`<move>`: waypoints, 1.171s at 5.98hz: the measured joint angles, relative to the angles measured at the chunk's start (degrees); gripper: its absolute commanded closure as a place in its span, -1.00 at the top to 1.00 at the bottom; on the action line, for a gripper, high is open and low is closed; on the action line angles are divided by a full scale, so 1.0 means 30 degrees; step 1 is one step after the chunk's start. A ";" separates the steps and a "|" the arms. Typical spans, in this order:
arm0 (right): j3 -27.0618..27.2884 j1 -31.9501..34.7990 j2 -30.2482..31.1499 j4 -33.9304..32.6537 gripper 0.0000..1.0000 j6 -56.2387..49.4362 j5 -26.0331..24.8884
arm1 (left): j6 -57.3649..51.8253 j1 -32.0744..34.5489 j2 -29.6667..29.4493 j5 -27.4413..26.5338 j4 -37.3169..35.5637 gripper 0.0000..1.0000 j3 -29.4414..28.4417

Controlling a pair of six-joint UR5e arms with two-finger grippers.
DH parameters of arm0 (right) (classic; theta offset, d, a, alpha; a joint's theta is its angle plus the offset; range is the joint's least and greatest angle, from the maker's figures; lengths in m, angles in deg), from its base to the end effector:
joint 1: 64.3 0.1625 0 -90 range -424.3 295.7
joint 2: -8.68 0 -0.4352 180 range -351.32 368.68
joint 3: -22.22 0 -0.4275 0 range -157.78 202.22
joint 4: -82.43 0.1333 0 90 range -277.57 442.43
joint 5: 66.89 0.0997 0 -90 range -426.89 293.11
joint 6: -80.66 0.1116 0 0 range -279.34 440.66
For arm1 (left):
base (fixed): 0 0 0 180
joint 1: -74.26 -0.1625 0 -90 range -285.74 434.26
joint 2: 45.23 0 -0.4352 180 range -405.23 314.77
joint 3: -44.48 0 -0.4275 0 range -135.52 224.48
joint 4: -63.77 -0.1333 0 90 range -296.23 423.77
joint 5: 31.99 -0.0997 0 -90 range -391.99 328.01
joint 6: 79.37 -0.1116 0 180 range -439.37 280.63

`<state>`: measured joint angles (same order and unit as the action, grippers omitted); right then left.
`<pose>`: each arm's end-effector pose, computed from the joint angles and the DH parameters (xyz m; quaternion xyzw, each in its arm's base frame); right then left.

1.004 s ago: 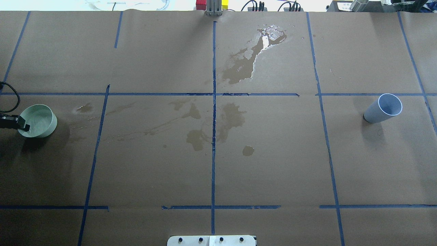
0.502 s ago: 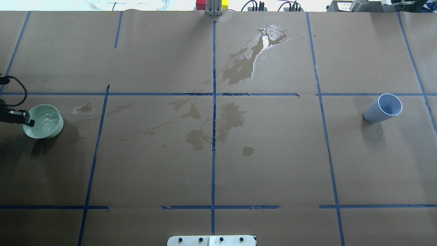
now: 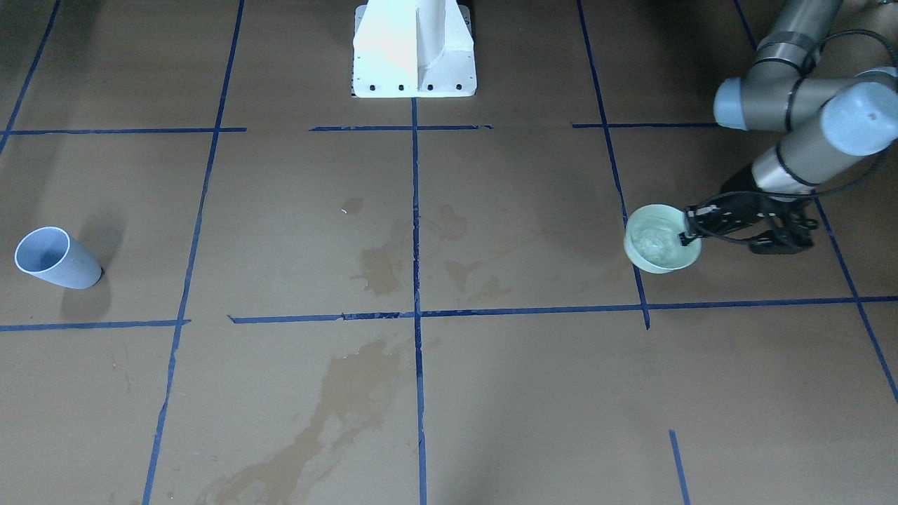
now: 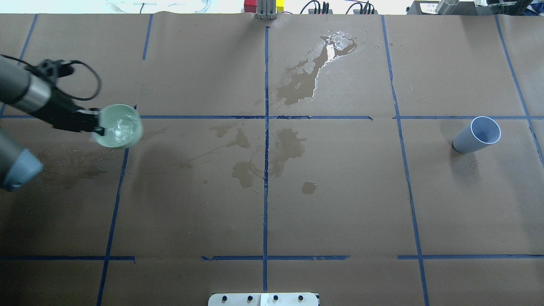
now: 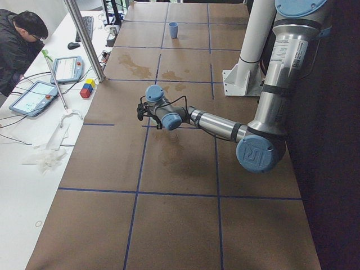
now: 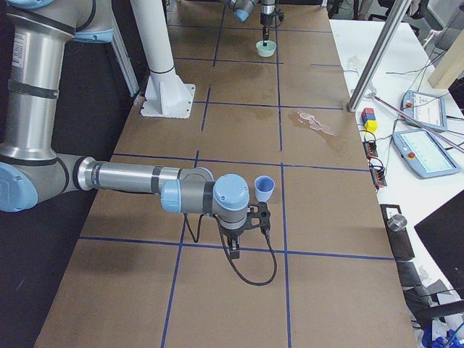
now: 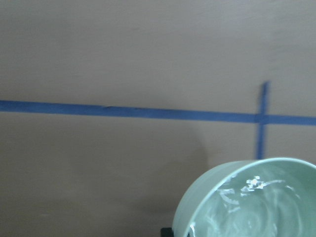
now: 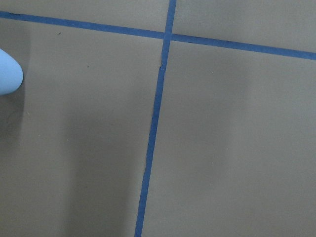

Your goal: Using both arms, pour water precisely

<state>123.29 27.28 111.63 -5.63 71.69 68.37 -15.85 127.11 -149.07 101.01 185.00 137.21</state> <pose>0.0659 -0.4279 0.6791 0.0359 -0.3831 -0.0597 0.9211 0.3417 -0.5457 0.4441 -0.0173 0.5041 -0.0495 0.8621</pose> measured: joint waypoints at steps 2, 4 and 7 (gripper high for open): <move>0.0001 0.0000 0.0016 -0.0009 1.00 0.0000 0.0015 | 0.4003 -0.3005 -0.3300 -0.1504 -0.0643 -1.00 -0.0566; 0.0001 0.0000 0.0019 -0.0030 1.00 0.0001 0.0024 | 0.5445 -0.4755 -0.6846 -0.3193 -0.2504 -1.00 -0.2204; -0.0044 0.0000 0.0019 -0.0046 1.00 0.0001 0.0003 | 0.6671 -0.6078 -0.9506 -0.4706 -0.2774 -0.90 -0.4221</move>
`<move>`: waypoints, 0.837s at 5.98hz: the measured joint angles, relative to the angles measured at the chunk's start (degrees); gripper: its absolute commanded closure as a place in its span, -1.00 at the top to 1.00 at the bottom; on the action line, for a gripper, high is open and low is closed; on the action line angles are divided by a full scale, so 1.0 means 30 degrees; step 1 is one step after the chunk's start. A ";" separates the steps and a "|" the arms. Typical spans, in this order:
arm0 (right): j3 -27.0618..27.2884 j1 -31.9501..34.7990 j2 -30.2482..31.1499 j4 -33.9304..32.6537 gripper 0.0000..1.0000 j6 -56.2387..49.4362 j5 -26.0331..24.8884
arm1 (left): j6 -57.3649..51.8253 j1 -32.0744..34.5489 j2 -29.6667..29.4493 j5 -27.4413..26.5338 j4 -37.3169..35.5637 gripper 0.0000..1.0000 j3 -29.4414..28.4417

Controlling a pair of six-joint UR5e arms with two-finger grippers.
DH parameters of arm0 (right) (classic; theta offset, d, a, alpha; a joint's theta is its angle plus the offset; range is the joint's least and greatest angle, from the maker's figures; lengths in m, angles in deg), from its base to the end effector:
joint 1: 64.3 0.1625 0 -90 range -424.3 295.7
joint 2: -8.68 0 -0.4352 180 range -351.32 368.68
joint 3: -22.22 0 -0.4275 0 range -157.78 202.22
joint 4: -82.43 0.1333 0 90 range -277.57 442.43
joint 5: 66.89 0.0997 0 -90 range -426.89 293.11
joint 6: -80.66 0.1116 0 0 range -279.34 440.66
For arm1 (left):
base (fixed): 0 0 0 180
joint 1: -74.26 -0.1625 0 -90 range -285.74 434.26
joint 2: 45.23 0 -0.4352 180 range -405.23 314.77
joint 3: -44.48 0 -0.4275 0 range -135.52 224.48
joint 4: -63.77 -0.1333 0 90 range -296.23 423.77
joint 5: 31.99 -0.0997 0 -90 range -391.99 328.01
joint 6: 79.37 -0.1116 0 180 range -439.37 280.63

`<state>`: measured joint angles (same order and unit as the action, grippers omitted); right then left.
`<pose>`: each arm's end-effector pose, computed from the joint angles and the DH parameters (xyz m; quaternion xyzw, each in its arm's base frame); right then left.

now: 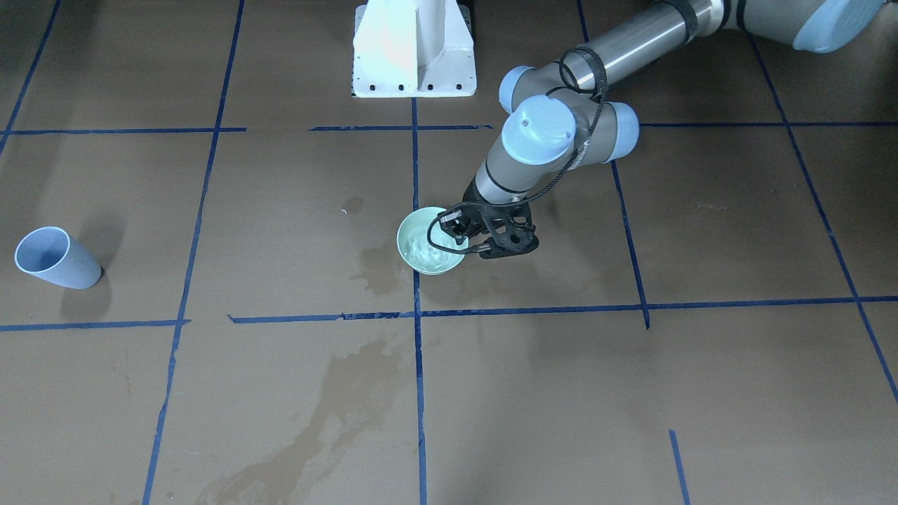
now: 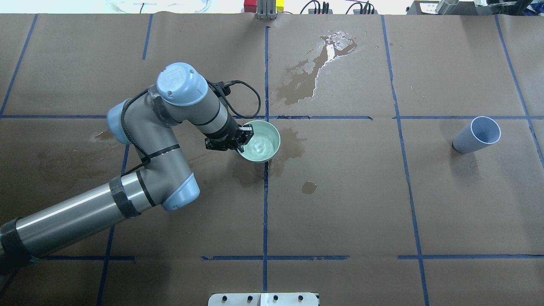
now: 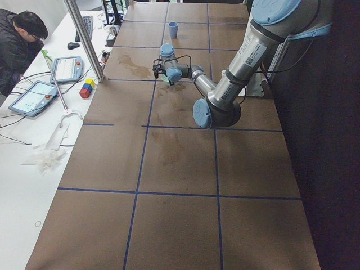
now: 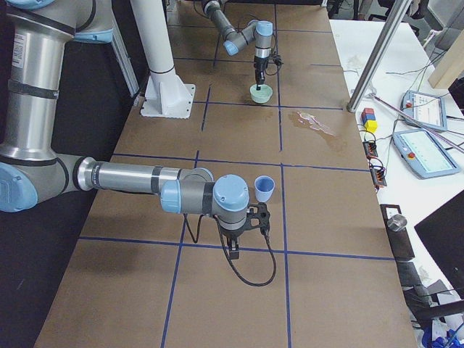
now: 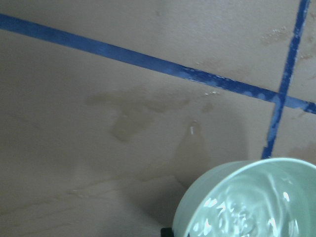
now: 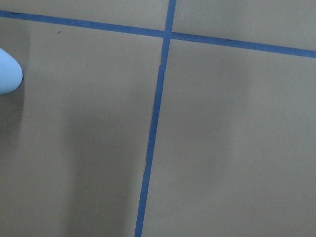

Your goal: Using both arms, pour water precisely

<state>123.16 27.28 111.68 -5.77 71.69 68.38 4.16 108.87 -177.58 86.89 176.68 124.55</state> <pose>0.0658 -0.4270 0.6809 0.0333 -0.3834 -0.0586 0.9211 0.6060 -0.5147 0.2285 -0.0491 0.4985 -0.0962 0.8601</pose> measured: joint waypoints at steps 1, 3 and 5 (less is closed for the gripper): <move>-0.0047 -0.0001 0.0000 0.0009 1.00 0.0000 -0.0002 | 0.0074 -0.0295 -0.0212 -0.0274 0.0006 -0.83 -0.0178; -0.0094 0.0000 0.0000 0.0014 1.00 0.0000 -0.0002 | 0.0102 -0.0784 -0.0342 -0.1045 0.0054 -0.13 -0.0338; -0.0086 0.0000 -0.0037 0.0056 1.00 -0.0018 -0.0003 | 0.0114 -0.0862 -0.0396 -0.1207 0.0029 0.99 -0.0377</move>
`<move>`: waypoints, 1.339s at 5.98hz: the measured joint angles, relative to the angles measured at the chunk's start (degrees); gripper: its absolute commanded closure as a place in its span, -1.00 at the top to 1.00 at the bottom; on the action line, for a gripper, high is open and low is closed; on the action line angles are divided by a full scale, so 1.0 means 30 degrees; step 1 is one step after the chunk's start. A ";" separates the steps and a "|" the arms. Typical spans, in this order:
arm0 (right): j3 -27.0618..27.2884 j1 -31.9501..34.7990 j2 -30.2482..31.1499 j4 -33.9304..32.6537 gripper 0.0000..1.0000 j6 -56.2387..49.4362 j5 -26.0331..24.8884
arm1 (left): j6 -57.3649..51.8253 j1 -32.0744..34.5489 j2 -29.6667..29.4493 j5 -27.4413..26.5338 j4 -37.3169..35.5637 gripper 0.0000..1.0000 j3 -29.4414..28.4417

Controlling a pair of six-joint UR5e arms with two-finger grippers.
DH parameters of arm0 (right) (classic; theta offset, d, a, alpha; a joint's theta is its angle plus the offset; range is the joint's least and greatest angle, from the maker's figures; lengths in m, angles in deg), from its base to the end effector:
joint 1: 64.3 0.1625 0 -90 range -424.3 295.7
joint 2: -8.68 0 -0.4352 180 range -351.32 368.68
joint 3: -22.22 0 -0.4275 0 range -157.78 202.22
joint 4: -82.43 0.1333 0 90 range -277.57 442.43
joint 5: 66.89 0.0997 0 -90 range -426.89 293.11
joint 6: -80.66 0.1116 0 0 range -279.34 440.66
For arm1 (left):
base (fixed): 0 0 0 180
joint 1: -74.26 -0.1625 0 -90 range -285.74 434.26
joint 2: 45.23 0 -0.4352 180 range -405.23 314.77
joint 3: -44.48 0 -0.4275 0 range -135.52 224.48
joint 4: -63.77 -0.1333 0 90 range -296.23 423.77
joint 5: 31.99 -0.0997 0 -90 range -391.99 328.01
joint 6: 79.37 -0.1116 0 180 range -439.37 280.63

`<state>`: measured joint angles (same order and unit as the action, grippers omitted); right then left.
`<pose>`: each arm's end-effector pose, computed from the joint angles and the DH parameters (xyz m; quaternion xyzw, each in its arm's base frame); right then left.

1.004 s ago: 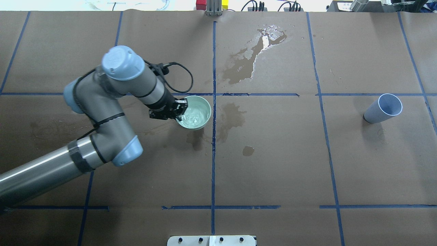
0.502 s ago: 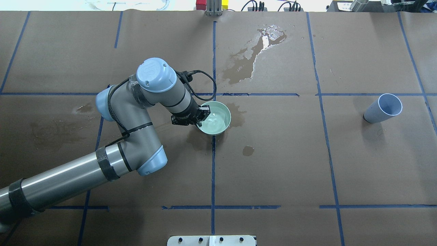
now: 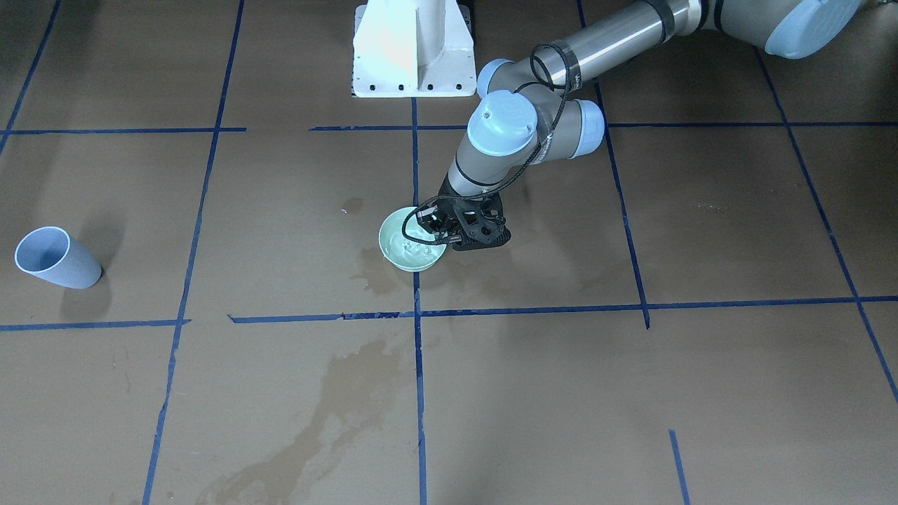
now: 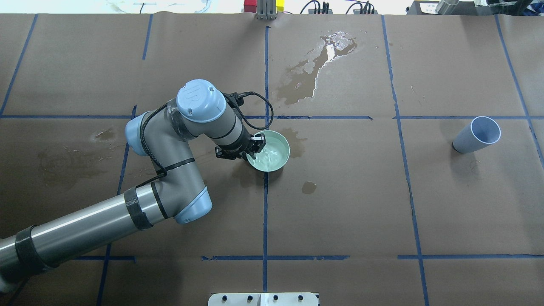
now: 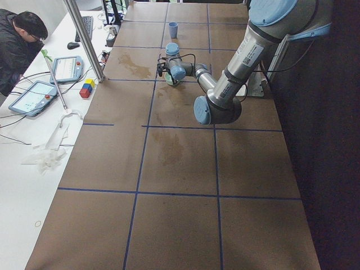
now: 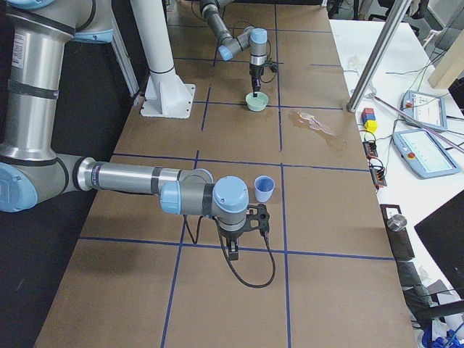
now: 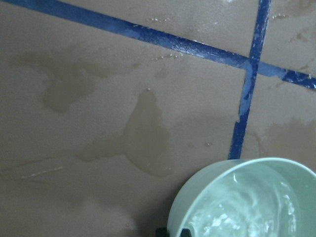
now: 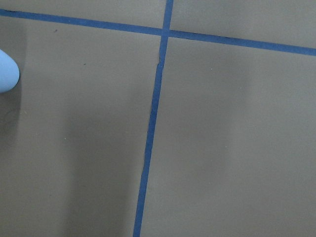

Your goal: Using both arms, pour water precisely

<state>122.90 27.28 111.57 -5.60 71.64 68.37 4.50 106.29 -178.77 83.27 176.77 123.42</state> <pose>0.0659 -0.4278 0.6822 0.0336 -0.3833 -0.0591 0.9211 0.6328 -0.4970 0.2235 -0.0344 0.4925 -0.0944 0.8645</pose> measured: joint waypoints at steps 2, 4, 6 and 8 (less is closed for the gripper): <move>0.0164 -0.0012 -0.0185 0.0369 1.00 0.0039 0.0058 | -0.0032 0.0217 0.0089 0.0041 -0.0216 1.00 0.0278; 0.0273 -0.0027 -0.0243 0.1966 1.00 0.0052 0.0201 | -0.0909 0.1300 0.1262 0.1143 -0.2909 1.00 0.3063; 0.0602 -0.0103 -0.0395 0.3003 0.98 0.0069 0.0586 | -0.4144 0.2997 0.4343 0.2286 -0.5818 1.00 0.7791; 0.1046 -0.0933 -0.1380 0.3071 1.00 0.0725 0.0779 | -0.7329 0.4599 0.6741 0.3521 -0.6092 1.00 0.9315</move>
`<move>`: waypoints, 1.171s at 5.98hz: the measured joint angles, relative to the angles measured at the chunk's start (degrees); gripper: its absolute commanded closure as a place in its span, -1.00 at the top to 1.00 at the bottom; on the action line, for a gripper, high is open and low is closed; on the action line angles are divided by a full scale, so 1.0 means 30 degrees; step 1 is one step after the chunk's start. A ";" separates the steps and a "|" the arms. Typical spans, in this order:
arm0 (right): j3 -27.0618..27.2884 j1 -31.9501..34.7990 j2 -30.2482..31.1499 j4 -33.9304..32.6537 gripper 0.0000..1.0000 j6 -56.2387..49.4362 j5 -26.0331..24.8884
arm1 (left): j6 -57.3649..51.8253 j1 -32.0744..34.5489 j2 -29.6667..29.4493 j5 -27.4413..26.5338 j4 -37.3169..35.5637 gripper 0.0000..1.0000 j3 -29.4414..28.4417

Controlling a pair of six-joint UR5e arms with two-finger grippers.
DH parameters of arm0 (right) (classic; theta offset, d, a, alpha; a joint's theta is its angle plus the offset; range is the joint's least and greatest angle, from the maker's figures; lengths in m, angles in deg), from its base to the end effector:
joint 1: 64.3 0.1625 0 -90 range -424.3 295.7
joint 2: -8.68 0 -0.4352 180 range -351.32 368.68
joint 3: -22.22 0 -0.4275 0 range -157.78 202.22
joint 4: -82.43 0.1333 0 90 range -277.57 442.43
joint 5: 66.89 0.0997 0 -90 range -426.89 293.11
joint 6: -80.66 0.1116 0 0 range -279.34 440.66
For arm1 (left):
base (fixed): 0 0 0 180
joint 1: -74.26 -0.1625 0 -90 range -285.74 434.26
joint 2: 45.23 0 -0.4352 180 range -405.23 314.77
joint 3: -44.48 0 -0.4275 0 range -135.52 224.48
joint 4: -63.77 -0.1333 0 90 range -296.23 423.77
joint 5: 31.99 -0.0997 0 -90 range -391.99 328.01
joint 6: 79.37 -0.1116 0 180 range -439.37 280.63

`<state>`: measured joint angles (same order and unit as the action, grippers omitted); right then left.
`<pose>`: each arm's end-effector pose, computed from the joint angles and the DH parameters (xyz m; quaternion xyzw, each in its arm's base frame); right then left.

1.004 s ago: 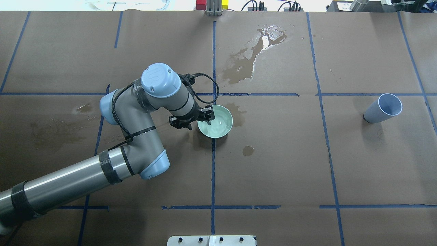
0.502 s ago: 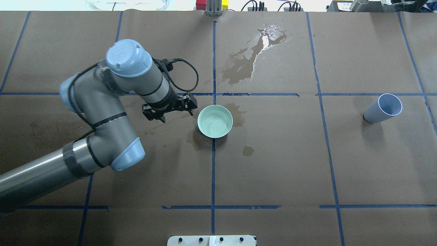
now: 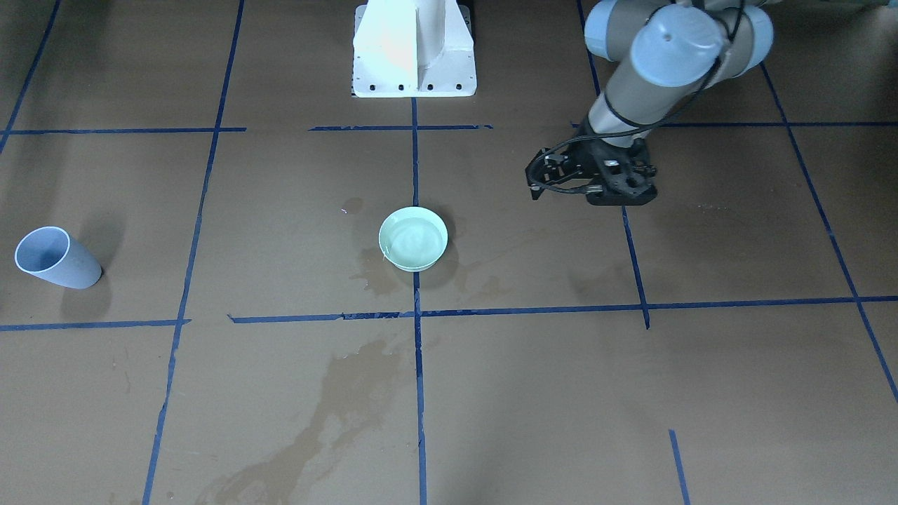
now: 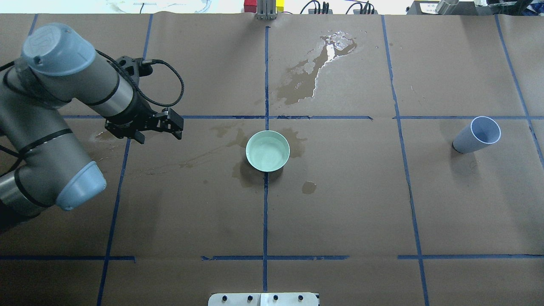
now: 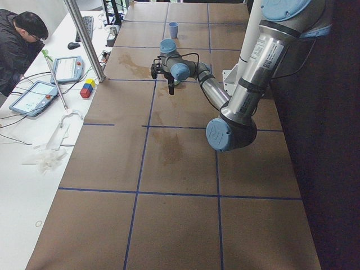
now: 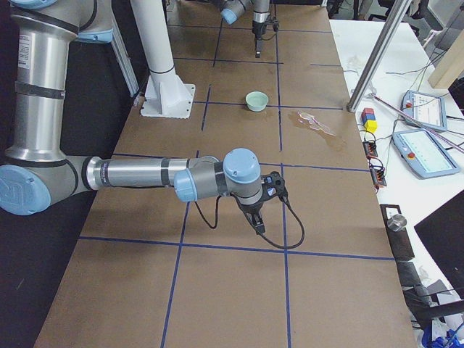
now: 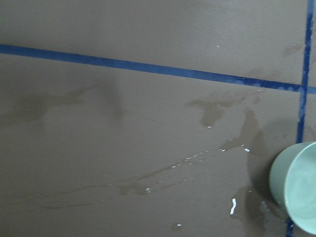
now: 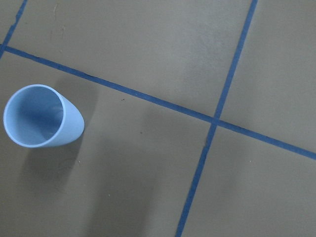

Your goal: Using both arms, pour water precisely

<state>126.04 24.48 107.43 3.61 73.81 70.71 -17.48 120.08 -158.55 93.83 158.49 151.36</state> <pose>0.0407 -0.4774 0.5992 0.1488 -0.3927 -0.1206 0.8995 0.3926 -0.5016 0.2799 -0.0085 0.4614 -0.0193 0.8870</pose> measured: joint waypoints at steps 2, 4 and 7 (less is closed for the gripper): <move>0.1731 -0.0865 -0.0154 0.1228 0.99 0.5015 0.0475 | -0.1023 0.0520 0.0709 0.0335 0.0059 1.00 0.0144; 0.4188 -0.3575 -0.0127 0.2056 0.98 1.0647 -0.0664 | -0.1058 0.0537 0.0777 0.0338 0.0066 1.00 0.0122; 0.5017 -0.9567 0.2947 0.9129 0.98 1.7348 -0.7141 | -0.0939 0.0453 0.0771 0.0333 0.0077 1.00 0.0051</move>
<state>141.09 -4.22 116.28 31.00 125.86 49.29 -20.30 121.44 -156.24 94.84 158.72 151.52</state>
